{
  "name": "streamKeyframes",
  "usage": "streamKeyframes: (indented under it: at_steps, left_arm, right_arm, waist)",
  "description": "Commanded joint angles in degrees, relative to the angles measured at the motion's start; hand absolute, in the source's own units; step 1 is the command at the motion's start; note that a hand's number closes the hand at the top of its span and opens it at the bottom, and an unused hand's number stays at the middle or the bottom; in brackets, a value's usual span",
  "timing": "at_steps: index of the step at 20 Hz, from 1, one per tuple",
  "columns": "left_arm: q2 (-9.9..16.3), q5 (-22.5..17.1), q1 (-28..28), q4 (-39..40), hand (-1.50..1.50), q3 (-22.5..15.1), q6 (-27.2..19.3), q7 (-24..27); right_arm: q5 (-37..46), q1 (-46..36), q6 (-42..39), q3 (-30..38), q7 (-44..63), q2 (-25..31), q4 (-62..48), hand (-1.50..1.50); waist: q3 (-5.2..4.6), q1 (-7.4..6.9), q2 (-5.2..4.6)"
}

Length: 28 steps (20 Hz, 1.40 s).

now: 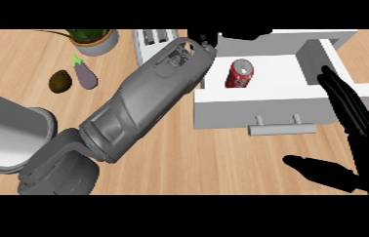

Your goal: Pick up the can, place it into the drawer and close the drawer

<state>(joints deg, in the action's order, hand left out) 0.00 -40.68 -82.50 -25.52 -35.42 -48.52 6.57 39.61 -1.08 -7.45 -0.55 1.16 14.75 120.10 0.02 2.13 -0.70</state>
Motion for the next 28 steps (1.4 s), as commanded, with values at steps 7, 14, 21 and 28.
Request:
streamKeyframes:
  at_steps: [7, 14, 21, 28]
  left_arm:
    - [1.1, 2.8, -1.3, -2.6, -1.5, 0.5, -0.4, -6.6]
    - [10.6, 5.8, 4.5, -14.0, -1.5, -1.0, 1.4, -13.0]
    - [14.8, 8.4, 7.7, -22.5, -1.5, -1.6, 0.9, -18.0]
    - [21.8, 8.8, 14.2, -32.2, -1.5, -1.0, 2.7, -20.3]
  right_arm:
    - [18.3, -5.4, 9.7, -4.7, -2.5, -0.3, -21.0, -1.5]
    - [21.5, -8.6, 19.4, -4.9, -3.7, -6.0, -32.6, -1.5]
    - [24.7, -17.2, 26.6, -1.8, -5.9, -6.7, -49.6, -1.5]
    - [29.9, -25.5, 34.5, 0.3, -5.5, -7.7, -64.1, -1.5]
  waist:
    - [0.03, -2.9, 0.74]
    - [-0.02, -4.26, 1.24]
    - [0.03, -4.33, 0.88]
    - [0.04, -5.54, 0.55]
